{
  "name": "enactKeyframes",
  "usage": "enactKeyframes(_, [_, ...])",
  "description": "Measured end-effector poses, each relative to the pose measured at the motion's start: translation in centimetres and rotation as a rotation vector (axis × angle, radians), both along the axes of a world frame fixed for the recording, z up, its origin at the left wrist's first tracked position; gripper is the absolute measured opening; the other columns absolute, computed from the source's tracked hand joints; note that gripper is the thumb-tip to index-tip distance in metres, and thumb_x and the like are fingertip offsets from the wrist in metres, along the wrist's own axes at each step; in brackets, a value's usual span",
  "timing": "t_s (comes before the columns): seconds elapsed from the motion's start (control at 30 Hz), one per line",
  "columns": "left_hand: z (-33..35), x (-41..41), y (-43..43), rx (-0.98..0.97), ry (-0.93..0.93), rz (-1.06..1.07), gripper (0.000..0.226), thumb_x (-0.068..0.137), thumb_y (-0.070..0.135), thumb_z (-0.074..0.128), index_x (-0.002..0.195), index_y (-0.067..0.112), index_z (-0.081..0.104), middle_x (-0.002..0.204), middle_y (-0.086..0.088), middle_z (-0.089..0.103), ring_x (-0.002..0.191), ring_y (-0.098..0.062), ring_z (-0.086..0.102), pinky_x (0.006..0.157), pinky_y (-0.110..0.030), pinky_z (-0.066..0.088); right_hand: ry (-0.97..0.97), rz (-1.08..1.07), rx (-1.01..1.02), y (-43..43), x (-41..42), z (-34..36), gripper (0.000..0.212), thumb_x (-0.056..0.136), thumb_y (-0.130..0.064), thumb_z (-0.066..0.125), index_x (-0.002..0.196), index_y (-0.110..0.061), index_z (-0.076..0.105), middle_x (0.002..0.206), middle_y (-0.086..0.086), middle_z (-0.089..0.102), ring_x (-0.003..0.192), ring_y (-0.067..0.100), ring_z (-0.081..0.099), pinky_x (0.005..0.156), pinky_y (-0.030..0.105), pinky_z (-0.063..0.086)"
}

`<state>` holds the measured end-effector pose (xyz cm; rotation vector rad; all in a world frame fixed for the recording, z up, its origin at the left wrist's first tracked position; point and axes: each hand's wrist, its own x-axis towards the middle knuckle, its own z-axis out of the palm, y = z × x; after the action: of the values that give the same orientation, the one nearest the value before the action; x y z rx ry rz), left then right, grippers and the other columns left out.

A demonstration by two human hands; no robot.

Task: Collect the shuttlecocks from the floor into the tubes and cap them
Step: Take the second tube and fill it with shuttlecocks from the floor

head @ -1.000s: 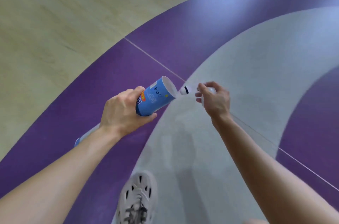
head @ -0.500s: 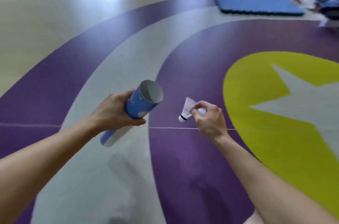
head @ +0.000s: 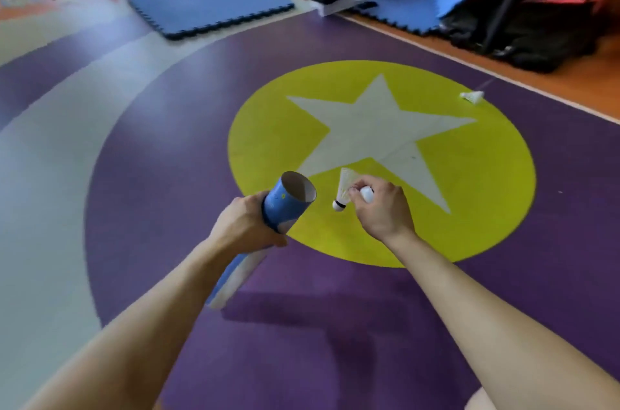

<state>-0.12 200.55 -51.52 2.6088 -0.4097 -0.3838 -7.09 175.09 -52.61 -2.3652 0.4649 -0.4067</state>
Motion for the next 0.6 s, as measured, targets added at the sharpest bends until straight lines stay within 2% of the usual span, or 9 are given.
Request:
enactKeyframes(0.1, [-4.5, -2.4, -4.5, -0.107, -0.021, -0.052, 0.059, 0.060, 0.046, 0.094, 0.106, 0.032, 0.060, 0.086, 0.007, 0.073, 0.088, -0.030, 0.070, 0.066, -0.038, 0.048, -0.039, -0.073, -0.061, -4.2, -1.9, 0.0, 0.008, 0.094, -0.025, 0.070, 0.088, -0.021, 0.074, 0.095, 0.000, 0.076, 0.088, 0.027, 0.069, 0.075, 0.037, 0.052])
enactKeyframes(0.2, [-6.4, -4.3, -8.6, -0.023, -0.011, -0.272, 0.061, 0.061, 0.053, 0.083, 0.113, 0.032, 0.059, 0.097, 0.007, 0.076, 0.095, -0.031, 0.072, 0.071, -0.042, 0.055, -0.064, -0.122, -0.076, -6.8, -3.5, 0.6, 0.008, 0.093, -0.023, 0.070, 0.087, -0.020, 0.074, 0.093, -0.001, 0.077, 0.087, 0.027, 0.069, 0.074, 0.038, 0.053])
enactKeyframes(0.33, [-6.4, -2.8, -10.5, -0.170, -0.063, -0.196, 0.067, 0.055, 0.066, 0.074, 0.110, 0.031, 0.059, 0.087, 0.009, 0.072, 0.081, -0.028, 0.067, 0.067, -0.044, 0.055, -0.146, -0.209, -0.040, -8.5, -4.3, 1.5, 0.008, 0.095, -0.021, 0.071, 0.091, -0.015, 0.077, 0.094, -0.001, 0.079, 0.086, 0.023, 0.070, 0.072, 0.032, 0.047])
enactKeyframes(0.4, [-7.0, -2.3, -10.0, -0.159, -0.062, -0.192, 0.071, 0.050, 0.070, 0.072, 0.108, 0.030, 0.060, 0.085, 0.009, 0.072, 0.081, -0.029, 0.068, 0.067, -0.044, 0.055, -0.180, -0.229, -0.008, -8.7, -4.1, 1.9, 0.010, 0.095, -0.021, 0.071, 0.092, -0.014, 0.077, 0.092, -0.001, 0.079, 0.085, 0.022, 0.069, 0.070, 0.028, 0.041])
enactKeyframes(0.43, [-7.1, -2.1, -9.6, -0.137, -0.072, -0.191, 0.072, 0.049, 0.071, 0.073, 0.107, 0.030, 0.061, 0.085, 0.008, 0.072, 0.082, -0.029, 0.069, 0.067, -0.043, 0.054, -0.187, -0.234, 0.014, -8.8, -3.8, 1.9, 0.010, 0.096, -0.022, 0.070, 0.091, -0.015, 0.077, 0.091, -0.001, 0.079, 0.084, 0.021, 0.069, 0.071, 0.030, 0.044])
enactKeyframes(0.5, [-7.0, -1.4, -8.7, -0.169, -0.106, -0.129, 0.066, 0.054, 0.064, 0.088, 0.105, 0.031, 0.063, 0.083, 0.010, 0.071, 0.080, -0.028, 0.069, 0.065, -0.041, 0.053, -0.224, -0.231, 0.084, -8.4, -3.0, 2.4, 0.013, 0.095, -0.027, 0.068, 0.089, -0.018, 0.076, 0.087, -0.003, 0.079, 0.082, 0.021, 0.070, 0.075, 0.039, 0.053])
enactKeyframes(0.6, [-5.4, -0.4, -8.3, -0.357, -0.125, -0.012, 0.057, 0.065, 0.040, 0.104, 0.107, 0.032, 0.065, 0.087, 0.013, 0.074, 0.080, -0.013, 0.070, 0.068, -0.037, 0.054, -0.339, -0.224, 0.142, -7.7, -2.1, 3.7, 0.017, 0.095, -0.033, 0.066, 0.088, -0.020, 0.073, 0.083, -0.006, 0.078, 0.078, 0.020, 0.072, 0.074, 0.045, 0.057])
